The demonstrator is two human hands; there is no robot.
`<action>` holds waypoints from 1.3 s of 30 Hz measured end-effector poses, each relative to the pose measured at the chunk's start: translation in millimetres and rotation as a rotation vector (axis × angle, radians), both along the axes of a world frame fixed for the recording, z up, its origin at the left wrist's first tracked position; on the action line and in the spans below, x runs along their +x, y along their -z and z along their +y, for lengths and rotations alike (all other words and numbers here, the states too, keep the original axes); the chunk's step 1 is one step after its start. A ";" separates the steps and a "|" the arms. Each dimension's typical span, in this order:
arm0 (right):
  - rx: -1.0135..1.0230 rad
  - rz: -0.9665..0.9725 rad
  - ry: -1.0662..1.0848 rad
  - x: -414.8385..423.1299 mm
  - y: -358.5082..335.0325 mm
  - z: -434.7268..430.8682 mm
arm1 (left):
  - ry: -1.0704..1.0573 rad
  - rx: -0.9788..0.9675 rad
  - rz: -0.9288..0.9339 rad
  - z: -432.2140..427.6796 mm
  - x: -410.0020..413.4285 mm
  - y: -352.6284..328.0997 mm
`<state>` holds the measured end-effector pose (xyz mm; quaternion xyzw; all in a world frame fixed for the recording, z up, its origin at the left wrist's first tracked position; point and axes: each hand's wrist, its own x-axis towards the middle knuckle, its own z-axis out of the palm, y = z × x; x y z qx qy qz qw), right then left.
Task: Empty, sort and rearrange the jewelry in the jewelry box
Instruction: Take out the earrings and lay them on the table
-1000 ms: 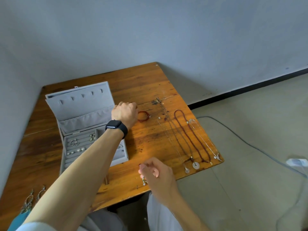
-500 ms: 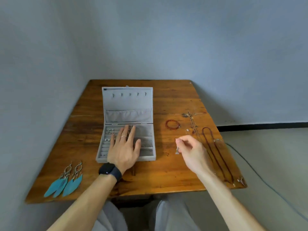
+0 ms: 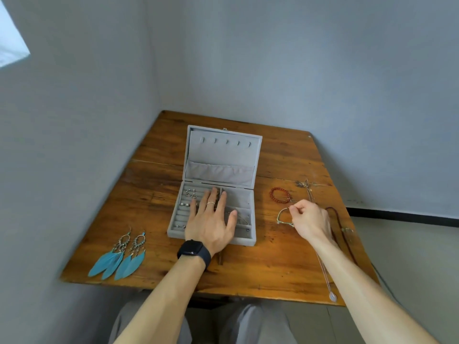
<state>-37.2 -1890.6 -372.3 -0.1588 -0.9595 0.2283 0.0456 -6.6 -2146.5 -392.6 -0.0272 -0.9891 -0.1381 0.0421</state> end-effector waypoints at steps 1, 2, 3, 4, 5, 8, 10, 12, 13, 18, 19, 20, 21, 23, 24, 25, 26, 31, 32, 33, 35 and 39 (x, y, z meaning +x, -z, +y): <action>0.025 0.003 -0.004 -0.4 1.8 1.2 | 0.001 0.001 0.003 0.0 -0.1 0.2; 0.047 0.005 -0.006 -0.6 3.0 1.6 | 0.003 0.003 0.007 -0.1 -0.3 0.6; 0.065 0.008 -0.002 -0.2 4.3 1.4 | 0.005 0.003 0.009 -0.2 -0.4 0.8; 0.082 0.010 0.005 0.6 5.2 0.8 | 0.005 0.002 0.011 -0.3 -0.3 1.0; 0.093 0.012 0.010 1.7 6.0 0.2 | 0.004 -0.001 0.011 -0.5 -0.2 1.2; 0.124 0.022 0.004 4.3 6.8 -0.7 | 0.004 -0.014 0.013 -0.6 -0.6 1.4; 0.165 0.031 -0.020 5.6 4.7 -1.1 | 0.004 -0.018 0.018 -0.2 -0.4 1.4; 0.193 0.067 -0.053 7.5 2.5 -1.0 | 0.003 -0.019 0.023 -0.2 -0.4 0.9; 0.191 0.095 -0.072 10.3 1.8 -1.5 | 0.002 -0.020 0.024 -0.2 -0.3 0.8; 0.264 0.123 -0.331 39.5 18.1 -9.7 | 0.000 -0.026 0.032 0.6 0.5 0.2; 0.269 0.059 -0.360 43.7 23.2 -12.4 | -0.001 -0.027 0.034 0.6 0.5 0.0; 0.264 0.004 -0.374 46.2 27.9 -15.1 | -0.002 -0.028 0.034 0.2 0.8 0.2; 0.257 -0.027 -0.380 47.6 31.8 -17.4 | -0.002 -0.028 0.032 -0.1 1.0 0.4; 0.245 -0.031 -0.379 48.5 35.6 -22.1 | 0.000 -0.028 0.030 -0.2 1.3 0.8; 0.234 -0.027 -0.373 48.3 35.8 -24.4 | 0.000 -0.028 0.030 0.0 1.3 0.8; 0.221 -0.026 -0.365 47.6 35.4 -26.2 | 0.000 -0.028 0.031 -0.1 1.3 0.9; 0.210 -0.024 -0.358 46.7 34.9 -27.3 | -0.001 -0.026 0.032 0.0 1.4 0.9; 0.169 0.056 -0.345 44.7 37.2 -27.8 | -0.008 -0.014 0.046 0.5 2.7 -0.1; 0.164 0.074 -0.339 44.8 38.5 -27.7 | -0.004 -0.007 0.047 0.6 2.8 -0.6; 0.159 0.086 -0.331 44.7 39.6 -27.8 | 0.004 0.003 0.044 0.7 2.7 -0.8; 0.152 0.094 -0.321 44.7 40.8 -28.8 | 0.018 0.030 0.043 -0.1 2.3 -0.8; 0.143 0.118 -0.322 47.3 38.4 -29.9 | 0.026 0.106 0.052 -4.9 2.1 -3.5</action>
